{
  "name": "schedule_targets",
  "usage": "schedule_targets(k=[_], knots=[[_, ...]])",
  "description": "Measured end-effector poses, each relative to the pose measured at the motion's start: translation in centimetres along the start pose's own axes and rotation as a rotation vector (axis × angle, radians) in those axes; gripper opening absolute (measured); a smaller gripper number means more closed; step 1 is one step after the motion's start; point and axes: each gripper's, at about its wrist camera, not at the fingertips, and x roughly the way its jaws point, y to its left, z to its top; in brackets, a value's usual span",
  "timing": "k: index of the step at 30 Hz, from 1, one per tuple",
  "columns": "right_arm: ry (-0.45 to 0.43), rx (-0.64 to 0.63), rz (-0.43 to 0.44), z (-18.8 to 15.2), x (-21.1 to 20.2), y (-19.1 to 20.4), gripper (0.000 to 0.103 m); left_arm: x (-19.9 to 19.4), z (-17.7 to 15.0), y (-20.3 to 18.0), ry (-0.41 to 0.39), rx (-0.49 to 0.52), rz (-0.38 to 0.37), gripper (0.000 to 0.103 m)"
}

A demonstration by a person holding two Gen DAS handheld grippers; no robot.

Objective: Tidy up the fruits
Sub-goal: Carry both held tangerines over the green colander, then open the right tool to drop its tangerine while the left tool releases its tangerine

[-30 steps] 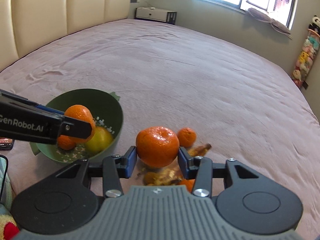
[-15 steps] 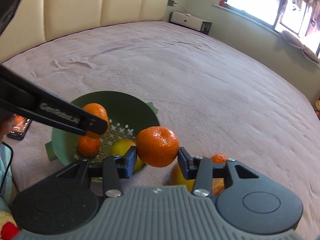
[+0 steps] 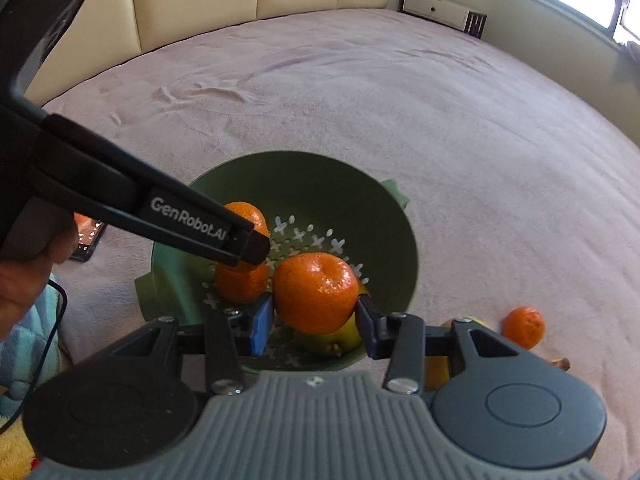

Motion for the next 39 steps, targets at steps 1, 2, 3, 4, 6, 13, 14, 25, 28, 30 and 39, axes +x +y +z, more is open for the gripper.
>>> schedule_targets(k=[1,2,3,4,6,13,14,25,28,30,39], knots=[[0.005,-0.001,0.002,0.0,0.2,0.0,0.042,0.1,0.0,0.1,0.010,-0.002,-0.006,0.049],[0.011,-0.006,0.005,0.0,0.4,-0.1,0.042,0.1,0.0,0.0,0.022,-0.004,-0.011,0.049],[0.018,-0.010,0.009,-0.1,0.5,-0.1,0.042,0.2,0.0,0.0,0.037,-0.005,-0.016,0.050],[0.026,-0.017,0.018,-0.1,0.6,-0.1,0.042,0.4,-0.1,0.1,0.053,-0.006,-0.020,0.050],[0.050,-0.039,0.053,0.1,0.9,-0.2,0.042,0.8,-0.4,0.2,0.081,-0.014,-0.031,0.050],[0.137,0.018,0.156,0.9,1.9,-1.2,0.042,1.6,-0.8,0.4,0.154,-0.022,-0.044,0.049],[0.148,0.036,0.168,1.0,2.1,-1.4,0.042,1.7,-0.8,0.5,0.163,-0.023,-0.044,0.050],[0.235,0.103,0.236,1.0,3.2,-2.2,0.042,2.7,-1.0,0.6,0.216,-0.013,-0.010,0.050],[0.249,0.094,0.238,1.1,3.8,-1.9,0.043,2.9,-1.1,0.4,0.213,0.013,0.023,0.050],[0.255,0.090,0.240,1.1,4.1,-1.7,0.043,3.0,-1.1,0.3,0.212,0.026,0.041,0.050],[0.258,0.109,0.230,0.9,4.5,-1.6,0.043,3.2,-1.1,-0.1,0.197,0.054,0.068,0.050]])
